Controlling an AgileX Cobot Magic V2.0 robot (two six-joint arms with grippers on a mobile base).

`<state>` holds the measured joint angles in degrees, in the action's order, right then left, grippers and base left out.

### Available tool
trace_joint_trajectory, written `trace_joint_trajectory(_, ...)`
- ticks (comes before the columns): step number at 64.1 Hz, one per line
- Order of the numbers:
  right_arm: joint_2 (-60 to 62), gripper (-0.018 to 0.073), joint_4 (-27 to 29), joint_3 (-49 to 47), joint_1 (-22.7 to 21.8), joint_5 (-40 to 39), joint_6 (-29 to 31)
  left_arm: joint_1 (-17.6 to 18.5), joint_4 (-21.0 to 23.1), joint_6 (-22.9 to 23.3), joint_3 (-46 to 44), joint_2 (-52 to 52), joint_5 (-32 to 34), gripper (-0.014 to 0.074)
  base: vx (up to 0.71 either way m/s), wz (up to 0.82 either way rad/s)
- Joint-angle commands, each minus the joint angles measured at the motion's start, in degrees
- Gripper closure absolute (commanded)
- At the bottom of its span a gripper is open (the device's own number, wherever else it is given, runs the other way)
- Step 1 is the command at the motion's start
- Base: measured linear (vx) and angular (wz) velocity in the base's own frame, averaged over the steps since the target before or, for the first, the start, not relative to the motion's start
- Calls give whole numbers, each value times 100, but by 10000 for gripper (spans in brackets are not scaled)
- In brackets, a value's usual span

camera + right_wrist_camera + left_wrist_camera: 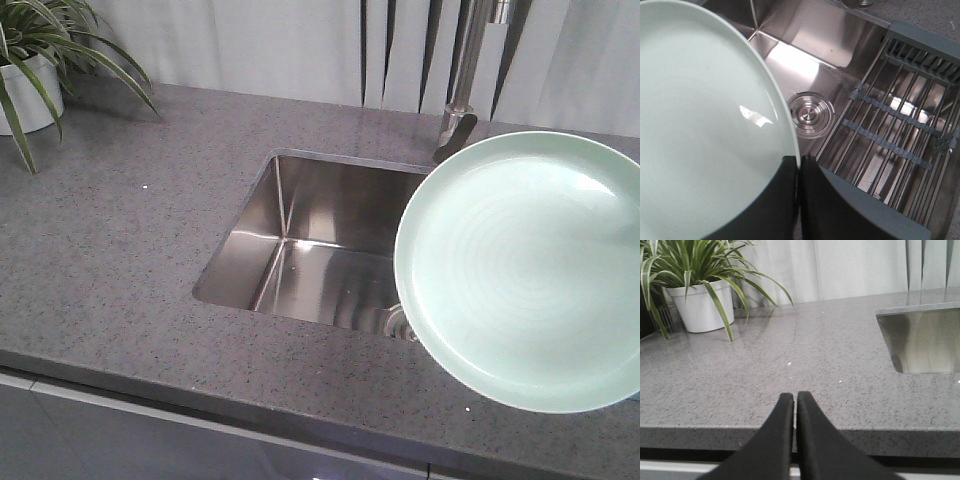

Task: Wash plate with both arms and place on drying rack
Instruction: 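Drive up to the stainless steel sink holding the plate above it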

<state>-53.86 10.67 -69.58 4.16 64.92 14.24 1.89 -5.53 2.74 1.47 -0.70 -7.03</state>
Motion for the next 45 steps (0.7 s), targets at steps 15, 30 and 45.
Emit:
trace_joint_trajectory(15,44,567,56,-151,-40,-368,-22,34,12,61,151,-85,388,594,3,-13)
trace_joint_trajectory(30,44,567,56,-151,-40,-368,-22,34,12,61,151,-85,388,594,5,-18)
trace_joint_trajectory(45,44,567,56,-151,-40,-368,-22,34,12,61,151,-85,388,594,5,-20)
